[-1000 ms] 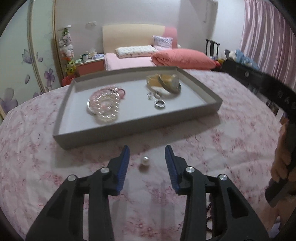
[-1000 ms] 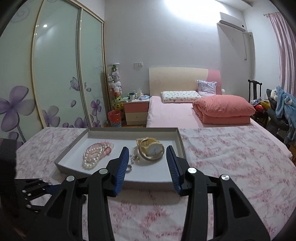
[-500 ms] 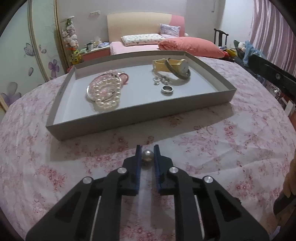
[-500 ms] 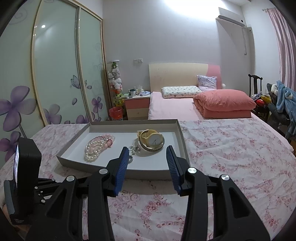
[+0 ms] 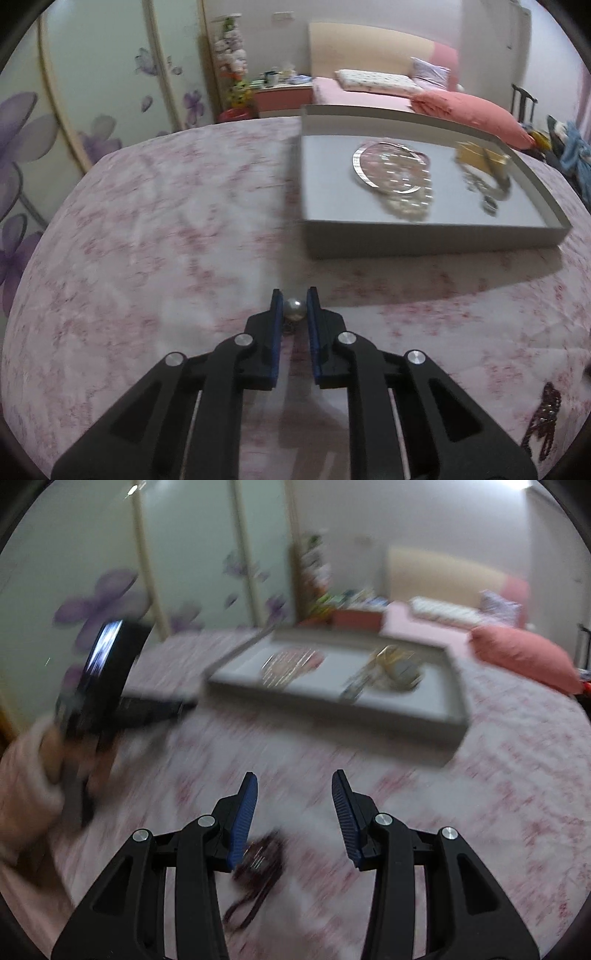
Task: Organize jewelry
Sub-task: 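Grasp loose pearl with left tool while right tool grasps dark red bead necklace, then carry pearl to tray with left tool while right tool carries red beads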
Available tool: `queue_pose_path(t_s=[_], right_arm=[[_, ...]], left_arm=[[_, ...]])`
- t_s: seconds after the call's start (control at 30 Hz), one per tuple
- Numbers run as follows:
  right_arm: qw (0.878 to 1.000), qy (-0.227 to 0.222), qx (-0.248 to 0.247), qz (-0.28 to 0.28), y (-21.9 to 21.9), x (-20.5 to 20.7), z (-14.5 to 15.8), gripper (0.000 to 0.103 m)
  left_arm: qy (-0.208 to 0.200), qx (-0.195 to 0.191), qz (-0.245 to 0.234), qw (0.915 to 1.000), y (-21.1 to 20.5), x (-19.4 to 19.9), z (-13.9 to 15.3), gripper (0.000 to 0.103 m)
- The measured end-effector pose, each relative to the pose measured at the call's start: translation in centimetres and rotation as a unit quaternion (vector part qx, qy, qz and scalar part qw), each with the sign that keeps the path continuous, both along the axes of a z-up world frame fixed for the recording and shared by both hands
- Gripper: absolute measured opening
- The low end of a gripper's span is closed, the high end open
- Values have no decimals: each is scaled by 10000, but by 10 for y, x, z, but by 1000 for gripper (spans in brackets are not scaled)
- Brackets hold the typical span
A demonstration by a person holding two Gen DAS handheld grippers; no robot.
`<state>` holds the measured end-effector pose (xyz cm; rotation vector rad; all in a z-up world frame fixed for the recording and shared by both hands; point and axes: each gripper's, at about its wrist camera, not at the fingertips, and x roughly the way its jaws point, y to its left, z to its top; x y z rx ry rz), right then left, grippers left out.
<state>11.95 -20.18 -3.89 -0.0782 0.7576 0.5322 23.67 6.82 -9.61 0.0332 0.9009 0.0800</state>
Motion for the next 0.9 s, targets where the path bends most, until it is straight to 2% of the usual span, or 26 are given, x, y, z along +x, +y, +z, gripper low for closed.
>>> queue_pose_path(t_s=[0.03, 0.13, 0.3, 0.4, 0.5, 0.53, 0.57, 0.67, 0.73, 0.9], right_arm=[[9998, 117, -85, 134, 5, -5, -5, 46], [9989, 309, -192, 283, 17, -15, -13, 68], [9984, 382, -318, 280, 34, -24, -20, 81], [9961, 457, -724, 191, 45, -26, -31, 82], [9965, 389, -725, 149, 43, -33, -31, 70], [9967, 372, -714, 94, 39, -32, -30, 59], [9969, 354, -696, 27, 36, -31, -29, 45], [9971, 430, -603, -177, 27, -24, -27, 17], [9971, 437, -597, -204, 27, -22, -28, 13], [9955, 302, -869, -219, 33, -23, -26, 12]], left_arm=[[-1, -22, 13, 10000, 2, -1, 1, 14], [-2, 15, 18, 10000, 1, -2, 2, 14], [-2, 4, 23, 10000, 0, -3, 3, 14], [-2, 5, 28, 10000, -3, -4, 2, 14], [-2, 1, 27, 10000, -2, -4, 2, 14], [-3, 0, 27, 10000, -2, -3, 2, 14], [-3, 0, 28, 10000, -2, -3, 2, 14], [-3, -8, 28, 10000, -2, -3, 2, 14], [-3, -30, 33, 10000, -3, -3, 2, 14], [-2, -40, 36, 10000, -3, -3, 2, 14]])
